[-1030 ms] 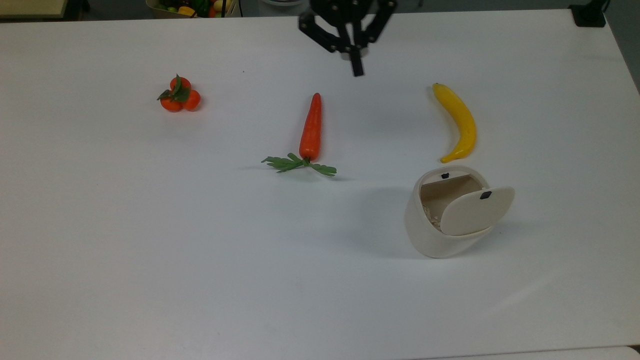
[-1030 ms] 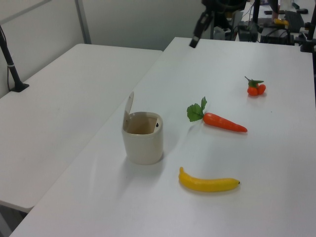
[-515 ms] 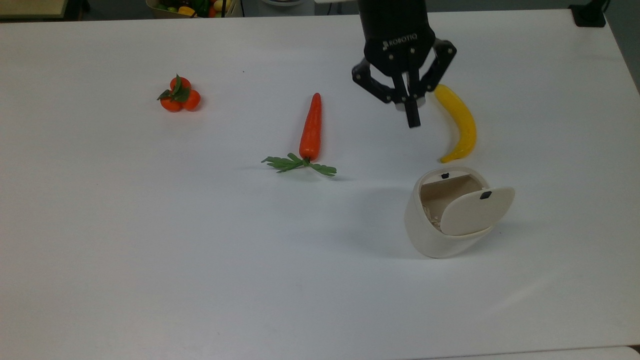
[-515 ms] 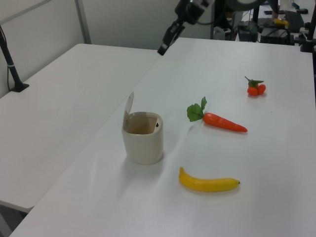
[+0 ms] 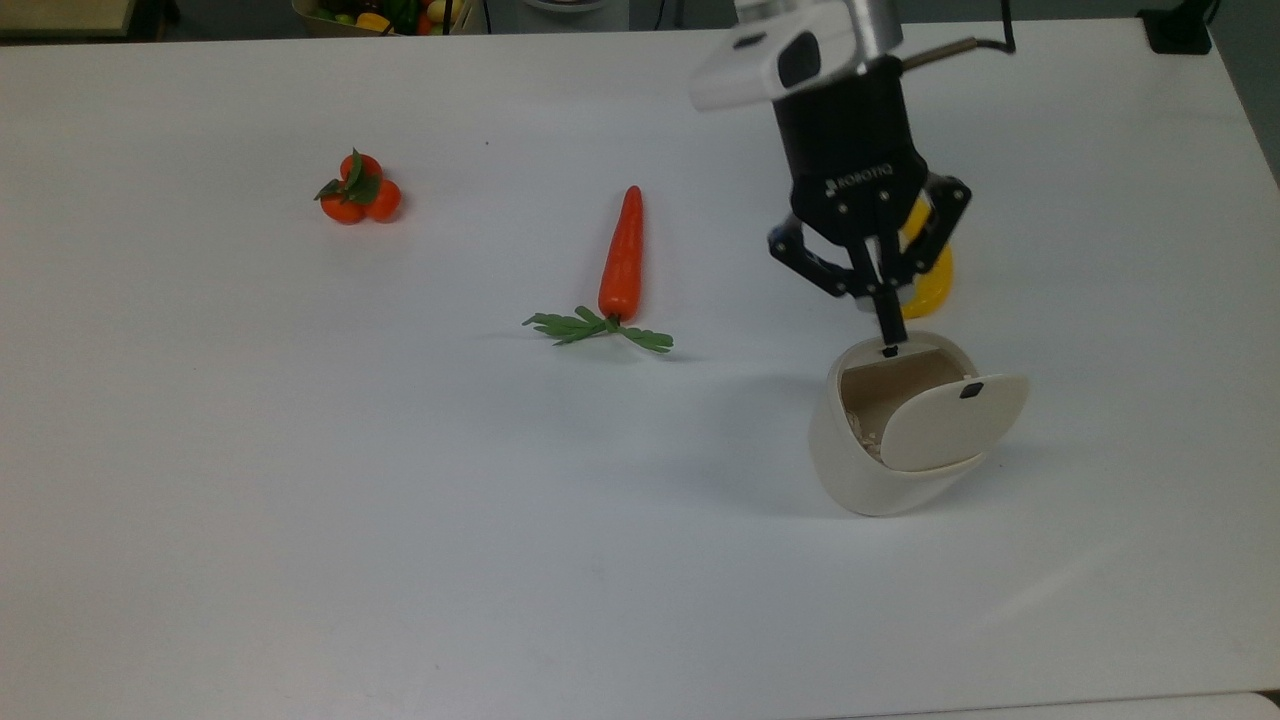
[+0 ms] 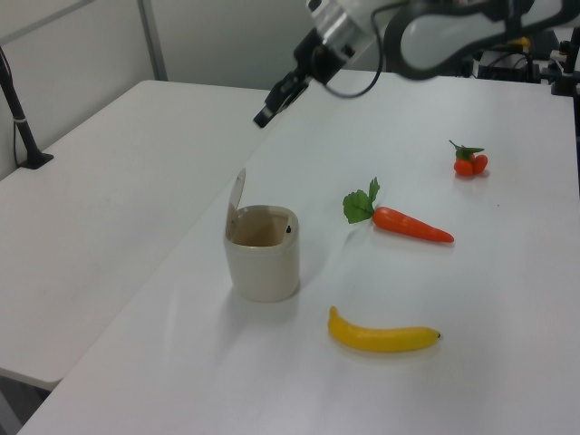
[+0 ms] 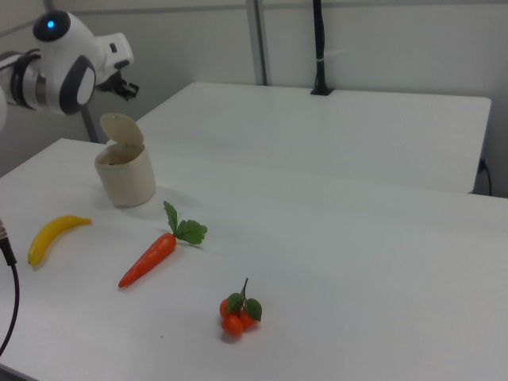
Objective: Close garbage bin
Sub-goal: 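Move the gripper over the open lid of the cream bin, then lower the gripper onto the raised lid and push it down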
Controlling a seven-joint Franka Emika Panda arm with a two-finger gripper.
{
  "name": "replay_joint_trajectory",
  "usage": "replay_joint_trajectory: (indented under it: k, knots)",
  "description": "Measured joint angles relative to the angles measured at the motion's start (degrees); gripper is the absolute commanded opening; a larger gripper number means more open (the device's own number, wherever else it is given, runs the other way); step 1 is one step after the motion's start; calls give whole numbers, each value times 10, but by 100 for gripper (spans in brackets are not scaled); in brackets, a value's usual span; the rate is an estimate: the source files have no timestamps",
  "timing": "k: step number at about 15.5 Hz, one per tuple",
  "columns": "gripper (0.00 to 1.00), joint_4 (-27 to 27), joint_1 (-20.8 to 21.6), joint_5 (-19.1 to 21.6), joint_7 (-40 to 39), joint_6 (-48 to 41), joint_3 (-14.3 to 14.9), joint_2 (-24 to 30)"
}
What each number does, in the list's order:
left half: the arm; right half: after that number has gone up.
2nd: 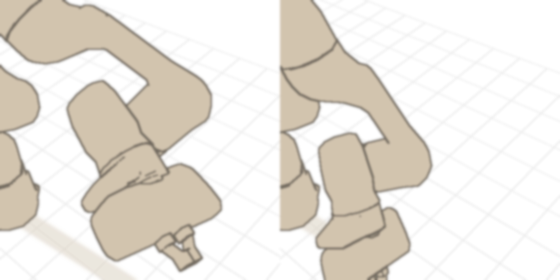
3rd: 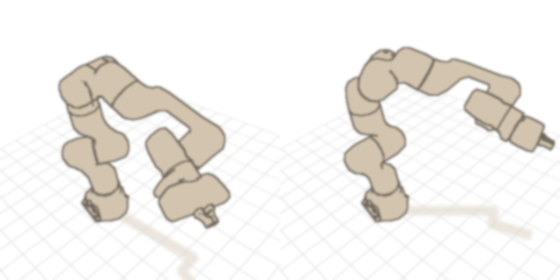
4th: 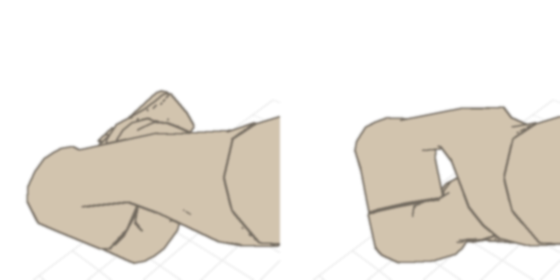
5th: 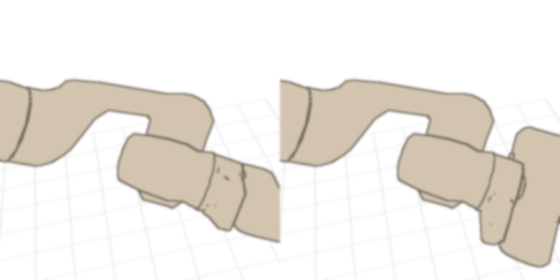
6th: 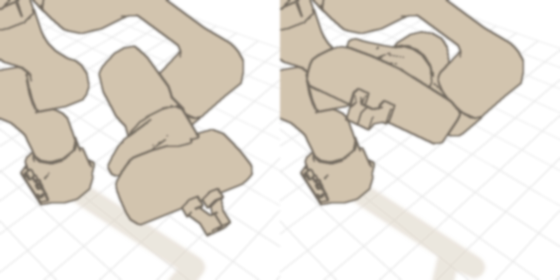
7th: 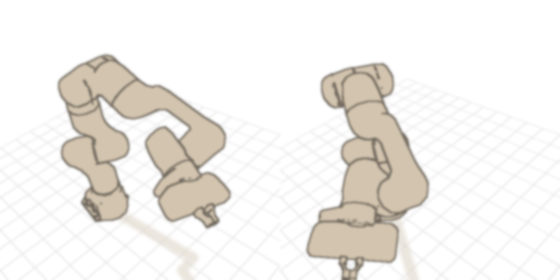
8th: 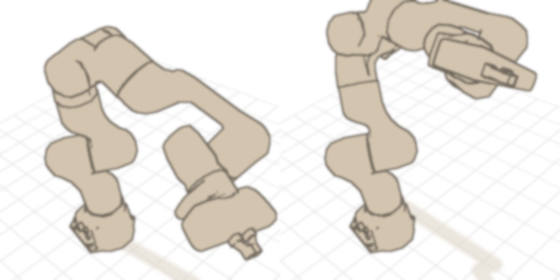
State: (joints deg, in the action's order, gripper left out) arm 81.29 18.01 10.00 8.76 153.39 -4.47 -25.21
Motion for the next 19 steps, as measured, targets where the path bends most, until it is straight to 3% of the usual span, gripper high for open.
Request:
replay_joint_trajectory:
  k: [6,11,19]
  knots:
    - [0,-1,21,-27,11,82,-3,-42]
    - [0,-3,23,-62,13,98,-3,-58]
    - [0,-3,24,-66,13,106,-3,-78]
